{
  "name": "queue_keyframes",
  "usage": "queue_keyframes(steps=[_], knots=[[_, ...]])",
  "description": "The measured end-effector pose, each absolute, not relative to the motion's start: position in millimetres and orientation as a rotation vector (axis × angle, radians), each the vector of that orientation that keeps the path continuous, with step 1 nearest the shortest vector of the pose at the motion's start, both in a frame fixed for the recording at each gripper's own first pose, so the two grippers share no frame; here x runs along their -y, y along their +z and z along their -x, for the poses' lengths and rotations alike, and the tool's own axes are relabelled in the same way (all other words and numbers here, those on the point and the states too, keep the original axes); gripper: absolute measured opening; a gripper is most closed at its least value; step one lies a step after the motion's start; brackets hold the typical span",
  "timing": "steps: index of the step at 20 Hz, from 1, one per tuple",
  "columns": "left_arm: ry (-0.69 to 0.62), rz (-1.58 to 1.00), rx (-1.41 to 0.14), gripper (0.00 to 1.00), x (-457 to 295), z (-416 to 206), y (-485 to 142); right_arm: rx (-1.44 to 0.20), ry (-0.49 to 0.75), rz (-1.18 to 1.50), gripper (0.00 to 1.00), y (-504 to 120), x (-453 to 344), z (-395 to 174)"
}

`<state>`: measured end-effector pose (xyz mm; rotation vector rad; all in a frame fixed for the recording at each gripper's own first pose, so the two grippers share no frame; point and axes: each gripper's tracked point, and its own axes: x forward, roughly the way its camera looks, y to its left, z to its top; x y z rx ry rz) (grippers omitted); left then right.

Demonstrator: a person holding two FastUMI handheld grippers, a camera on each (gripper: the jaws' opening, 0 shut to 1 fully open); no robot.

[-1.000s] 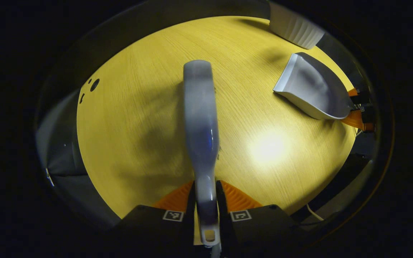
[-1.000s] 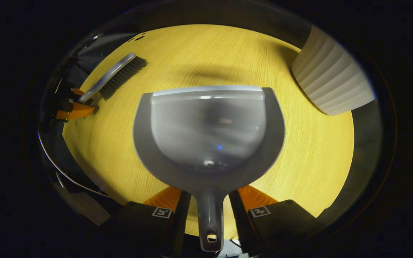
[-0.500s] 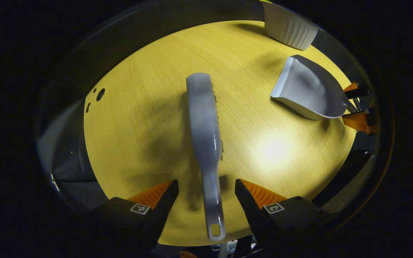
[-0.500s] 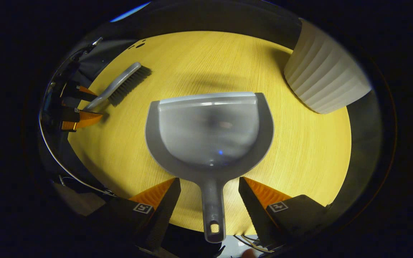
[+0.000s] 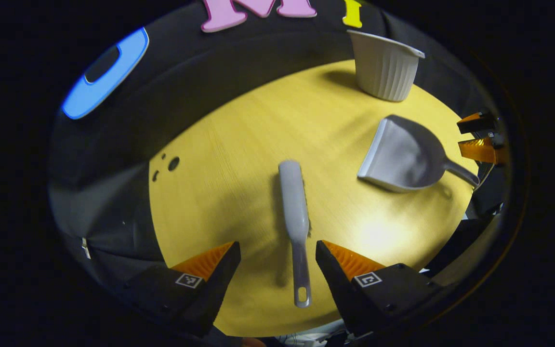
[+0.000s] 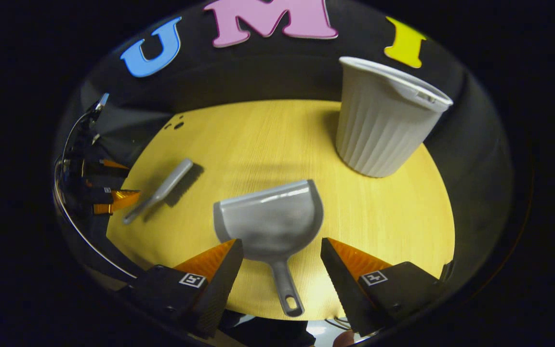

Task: Pick up the small broom and dustpan from the desktop, sweep the trash into the dustpan with the broom, and then empty the trash into the garbage bin.

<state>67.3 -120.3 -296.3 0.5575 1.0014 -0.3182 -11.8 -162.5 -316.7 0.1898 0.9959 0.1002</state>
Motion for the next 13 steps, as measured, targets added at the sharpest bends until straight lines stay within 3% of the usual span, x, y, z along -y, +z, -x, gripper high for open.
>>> queue_keyframes(steps=[6,13], knots=[[-0.405,-0.471,-0.604,0.98,196.4,-94.1,-209.4,-0.625,-0.012,-0.131,1.00,-229.5,214.6,-17.6],[-0.411,-0.384,-0.163,0.97,339.1,-95.4,-99.4,-0.296,-0.007,0.022,0.98,-143.2,280.9,-39.1]])
